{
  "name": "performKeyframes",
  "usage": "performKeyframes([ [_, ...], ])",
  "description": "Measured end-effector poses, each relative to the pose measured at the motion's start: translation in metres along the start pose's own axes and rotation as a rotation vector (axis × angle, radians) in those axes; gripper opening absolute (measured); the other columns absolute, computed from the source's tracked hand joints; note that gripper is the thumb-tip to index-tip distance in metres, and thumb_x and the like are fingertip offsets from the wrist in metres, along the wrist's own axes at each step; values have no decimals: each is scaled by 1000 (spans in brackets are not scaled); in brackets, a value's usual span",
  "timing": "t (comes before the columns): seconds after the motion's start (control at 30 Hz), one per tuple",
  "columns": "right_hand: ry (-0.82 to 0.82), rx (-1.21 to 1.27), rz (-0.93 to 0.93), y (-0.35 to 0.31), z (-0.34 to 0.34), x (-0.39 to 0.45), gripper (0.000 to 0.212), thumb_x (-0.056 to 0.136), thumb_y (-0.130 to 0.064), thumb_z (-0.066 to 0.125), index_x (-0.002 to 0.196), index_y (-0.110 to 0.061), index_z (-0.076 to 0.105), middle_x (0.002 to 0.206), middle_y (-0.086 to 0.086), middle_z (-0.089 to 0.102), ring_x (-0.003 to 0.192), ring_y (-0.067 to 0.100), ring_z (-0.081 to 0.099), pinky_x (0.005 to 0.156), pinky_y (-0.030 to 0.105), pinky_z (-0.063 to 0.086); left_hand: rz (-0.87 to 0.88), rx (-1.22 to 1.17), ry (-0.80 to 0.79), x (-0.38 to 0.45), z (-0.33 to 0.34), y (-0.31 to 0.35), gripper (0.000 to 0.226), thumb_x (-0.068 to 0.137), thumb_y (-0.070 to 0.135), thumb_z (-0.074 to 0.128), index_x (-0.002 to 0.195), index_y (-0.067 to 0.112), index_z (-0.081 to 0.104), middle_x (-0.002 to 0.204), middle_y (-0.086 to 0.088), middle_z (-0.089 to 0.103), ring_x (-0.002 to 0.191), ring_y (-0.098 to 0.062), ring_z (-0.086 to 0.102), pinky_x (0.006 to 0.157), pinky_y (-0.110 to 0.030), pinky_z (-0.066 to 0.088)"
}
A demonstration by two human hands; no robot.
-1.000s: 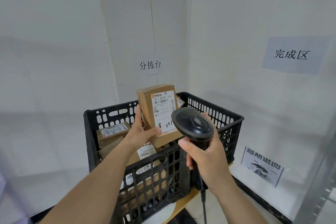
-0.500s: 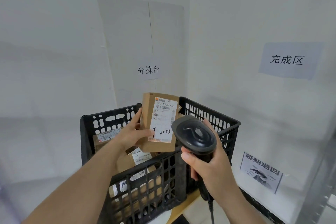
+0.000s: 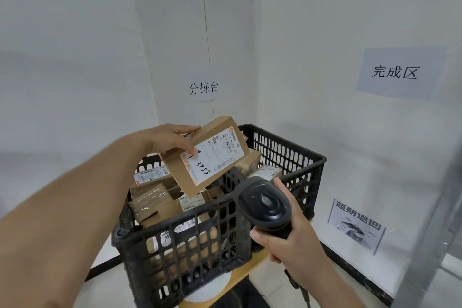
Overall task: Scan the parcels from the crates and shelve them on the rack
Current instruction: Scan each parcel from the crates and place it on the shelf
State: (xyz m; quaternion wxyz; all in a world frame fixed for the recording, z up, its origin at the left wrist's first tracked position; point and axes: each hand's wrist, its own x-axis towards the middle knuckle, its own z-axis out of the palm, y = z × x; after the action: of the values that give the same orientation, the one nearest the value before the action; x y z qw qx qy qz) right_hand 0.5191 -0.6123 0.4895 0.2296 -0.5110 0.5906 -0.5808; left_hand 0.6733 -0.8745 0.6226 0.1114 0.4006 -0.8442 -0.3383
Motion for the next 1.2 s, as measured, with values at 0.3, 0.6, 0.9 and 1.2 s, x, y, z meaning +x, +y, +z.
performKeyframes([
  [0.3, 40, 13, 19, 1, -5, -3, 94, 76, -14, 82, 135, -64, 29, 118, -6, 63, 69, 2, 58, 69, 24, 53, -3, -5, -32, 5, 8, 7, 88, 62, 41, 77, 140, 46, 39, 122, 4, 59, 104, -16, 58, 74, -26, 44],
  [0.6, 65, -4, 34, 0, -13, -6, 95, 78, -8, 79, 135, -61, 25, 103, -1, 65, 59, 1, 61, 57, 27, 54, -8, 6, -47, 5, 14, 8, 95, 54, 46, 75, 141, 48, 37, 118, 7, 61, 105, -16, 58, 78, -31, 46],
  [0.9, 382, 29, 4, 1, -23, 0, 104, 72, -20, 86, 127, -79, 21, 113, -32, 59, 105, 24, 63, 97, 56, 51, 64, -481, -35, -7, 71, 10, 47, 89, 44, 61, 134, 49, 47, 111, 5, 72, 104, -22, 67, 84, -47, 57],
  [1.2, 544, -76, -31, -4, -47, -21, 107, 72, -8, 85, 131, -65, 17, 108, -52, 50, 110, -25, 47, 102, 22, 44, 113, -823, -211, -32, 170, 47, 34, 95, 50, 47, 128, 41, 51, 109, 1, 72, 97, -24, 69, 76, -44, 59],
])
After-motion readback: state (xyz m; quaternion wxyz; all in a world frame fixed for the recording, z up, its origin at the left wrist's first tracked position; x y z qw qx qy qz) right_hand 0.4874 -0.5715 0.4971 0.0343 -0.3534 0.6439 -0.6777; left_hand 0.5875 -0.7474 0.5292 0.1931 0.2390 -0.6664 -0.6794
